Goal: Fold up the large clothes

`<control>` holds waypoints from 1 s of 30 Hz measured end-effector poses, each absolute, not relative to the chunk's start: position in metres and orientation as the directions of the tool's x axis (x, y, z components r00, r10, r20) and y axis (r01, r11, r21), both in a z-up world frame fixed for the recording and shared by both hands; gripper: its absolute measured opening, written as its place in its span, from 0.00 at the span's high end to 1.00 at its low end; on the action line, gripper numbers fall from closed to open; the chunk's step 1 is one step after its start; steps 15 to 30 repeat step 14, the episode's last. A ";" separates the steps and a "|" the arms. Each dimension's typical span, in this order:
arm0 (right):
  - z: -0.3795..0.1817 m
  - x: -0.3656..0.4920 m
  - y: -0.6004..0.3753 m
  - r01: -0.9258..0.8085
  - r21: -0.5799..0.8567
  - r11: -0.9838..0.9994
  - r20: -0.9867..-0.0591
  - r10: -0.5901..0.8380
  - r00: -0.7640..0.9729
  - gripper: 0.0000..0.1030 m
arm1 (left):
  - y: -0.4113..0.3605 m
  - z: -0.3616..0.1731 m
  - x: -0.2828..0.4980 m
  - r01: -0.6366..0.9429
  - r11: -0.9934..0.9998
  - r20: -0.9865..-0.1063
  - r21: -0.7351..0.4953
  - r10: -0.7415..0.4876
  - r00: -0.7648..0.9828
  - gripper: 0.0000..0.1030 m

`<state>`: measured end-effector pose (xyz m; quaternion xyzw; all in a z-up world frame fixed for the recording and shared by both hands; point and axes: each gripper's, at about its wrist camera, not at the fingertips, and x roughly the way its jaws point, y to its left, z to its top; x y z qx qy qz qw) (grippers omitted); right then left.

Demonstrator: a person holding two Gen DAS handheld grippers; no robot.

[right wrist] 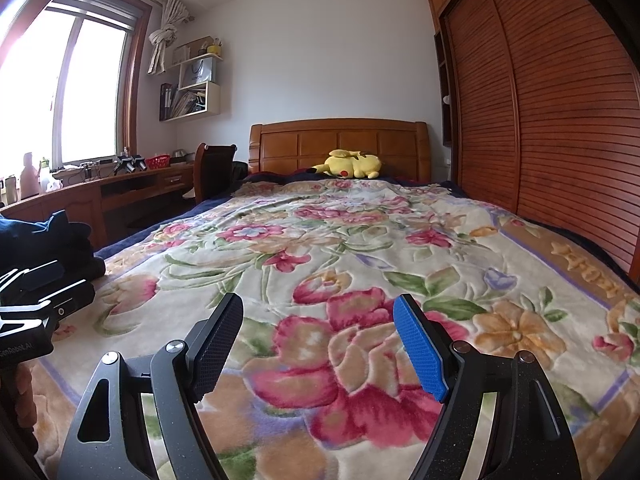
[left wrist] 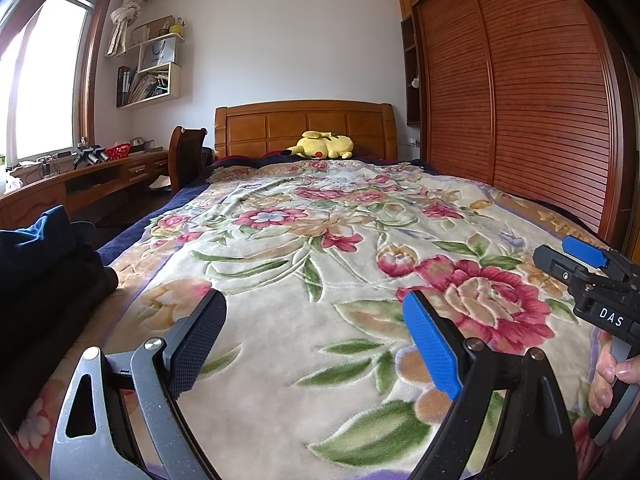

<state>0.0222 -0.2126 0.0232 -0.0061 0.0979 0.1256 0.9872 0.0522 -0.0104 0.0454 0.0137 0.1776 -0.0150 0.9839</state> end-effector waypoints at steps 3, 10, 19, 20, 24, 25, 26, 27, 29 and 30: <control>0.023 0.022 -0.212 -0.248 0.013 0.969 -0.195 0.246 0.950 0.23 | -0.011 0.045 0.052 0.033 0.999 -0.350 0.023 -0.023 0.936 0.12; 0.023 0.022 -0.213 -0.250 0.012 0.968 -0.195 0.248 0.949 0.23 | -0.010 0.045 0.052 0.034 0.999 -0.349 0.021 -0.025 0.937 0.12; 0.023 0.023 -0.213 -0.250 0.013 0.968 -0.196 0.248 0.949 0.23 | -0.010 0.045 0.052 0.032 0.999 -0.350 0.024 -0.022 0.936 0.12; 0.023 0.023 -0.213 -0.250 0.013 0.968 -0.196 0.248 0.949 0.23 | -0.010 0.045 0.052 0.032 0.999 -0.350 0.024 -0.022 0.936 0.12; 0.023 0.023 -0.213 -0.250 0.013 0.968 -0.196 0.248 0.949 0.23 | -0.010 0.045 0.052 0.032 0.999 -0.350 0.024 -0.022 0.936 0.12; 0.023 0.023 -0.213 -0.250 0.013 0.968 -0.196 0.248 0.949 0.23 | -0.010 0.045 0.052 0.032 0.999 -0.350 0.024 -0.022 0.936 0.12; 0.023 0.023 -0.213 -0.250 0.013 0.968 -0.196 0.248 0.949 0.23 | -0.010 0.045 0.052 0.032 0.999 -0.350 0.024 -0.022 0.936 0.12; 0.023 0.023 -0.213 -0.250 0.013 0.968 -0.196 0.248 0.949 0.23 | -0.010 0.045 0.052 0.032 0.999 -0.350 0.024 -0.022 0.936 0.12; 0.023 0.023 -0.213 -0.250 0.013 0.968 -0.196 0.248 0.949 0.23 | -0.010 0.045 0.052 0.032 0.999 -0.350 0.024 -0.022 0.936 0.12; 0.023 0.023 -0.213 -0.250 0.013 0.968 -0.196 0.248 0.949 0.23 | -0.010 0.045 0.052 0.032 0.999 -0.350 0.024 -0.022 0.936 0.12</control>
